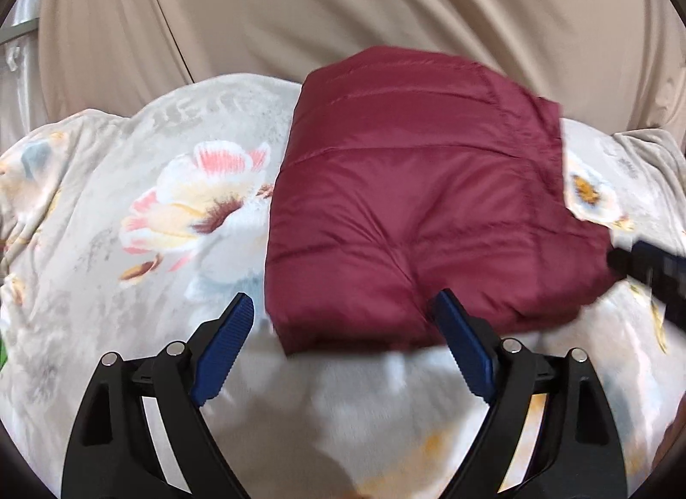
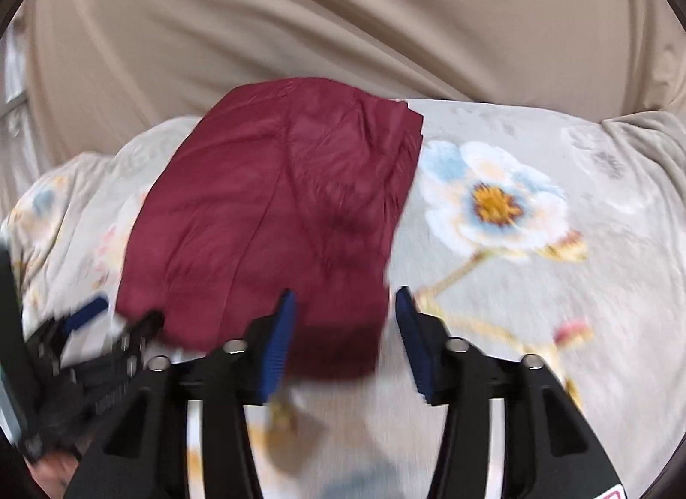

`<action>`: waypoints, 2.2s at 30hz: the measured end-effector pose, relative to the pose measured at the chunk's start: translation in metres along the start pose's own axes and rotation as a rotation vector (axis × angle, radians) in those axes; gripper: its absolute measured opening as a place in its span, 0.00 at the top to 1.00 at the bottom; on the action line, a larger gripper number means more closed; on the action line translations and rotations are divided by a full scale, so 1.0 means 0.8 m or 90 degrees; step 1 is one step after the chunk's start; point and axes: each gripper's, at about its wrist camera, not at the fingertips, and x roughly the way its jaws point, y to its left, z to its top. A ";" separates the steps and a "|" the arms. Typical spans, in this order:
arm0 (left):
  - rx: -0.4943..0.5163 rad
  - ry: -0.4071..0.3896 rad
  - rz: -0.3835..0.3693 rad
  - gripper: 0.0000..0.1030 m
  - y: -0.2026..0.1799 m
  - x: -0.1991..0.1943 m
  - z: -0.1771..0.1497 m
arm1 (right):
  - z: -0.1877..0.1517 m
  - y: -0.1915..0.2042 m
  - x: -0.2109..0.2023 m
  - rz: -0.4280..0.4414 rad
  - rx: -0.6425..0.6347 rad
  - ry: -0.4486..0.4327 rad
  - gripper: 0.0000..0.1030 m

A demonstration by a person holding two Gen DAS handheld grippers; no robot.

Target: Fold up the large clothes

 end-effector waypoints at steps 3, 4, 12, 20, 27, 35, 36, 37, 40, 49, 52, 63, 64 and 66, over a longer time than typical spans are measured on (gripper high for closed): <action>-0.001 -0.019 0.021 0.09 -0.011 -0.034 -0.024 | -0.045 0.010 -0.032 -0.034 -0.037 0.001 0.41; 0.002 -0.023 0.023 0.09 -0.016 -0.045 -0.034 | -0.056 0.011 -0.037 -0.041 -0.041 0.001 0.37; -0.004 -0.025 0.039 0.09 -0.031 -0.075 -0.078 | -0.114 0.004 -0.059 -0.050 -0.010 0.019 0.32; 0.011 -0.022 0.046 0.09 -0.042 -0.076 -0.087 | -0.133 0.007 -0.052 -0.077 -0.013 0.025 0.26; 0.008 0.010 0.047 0.09 -0.040 -0.064 -0.088 | -0.137 0.016 -0.045 -0.091 -0.037 0.033 0.25; 0.008 0.028 0.044 0.09 -0.040 -0.058 -0.092 | -0.139 0.015 -0.040 -0.092 -0.036 0.043 0.25; 0.009 0.029 0.043 0.09 -0.040 -0.057 -0.092 | -0.139 0.015 -0.039 -0.092 -0.034 0.044 0.25; 0.010 0.030 0.043 0.09 -0.041 -0.057 -0.092 | -0.140 0.015 -0.039 -0.092 -0.032 0.045 0.25; 0.012 0.033 0.042 0.09 -0.041 -0.055 -0.091 | -0.140 0.014 -0.039 -0.092 -0.025 0.047 0.25; 0.024 0.027 0.053 0.09 -0.048 -0.057 -0.092 | -0.140 0.011 -0.039 -0.099 -0.019 0.046 0.25; 0.026 0.027 0.055 0.09 -0.049 -0.057 -0.092 | -0.139 0.010 -0.038 -0.099 -0.018 0.047 0.25; 0.026 0.027 0.057 0.09 -0.047 -0.057 -0.093 | -0.140 0.011 -0.037 -0.103 -0.020 0.048 0.25; 0.026 0.027 0.058 0.09 -0.047 -0.058 -0.093 | -0.139 0.011 -0.037 -0.103 -0.020 0.048 0.25; 0.026 0.027 0.058 0.09 -0.048 -0.057 -0.093 | -0.139 0.011 -0.037 -0.103 -0.019 0.048 0.25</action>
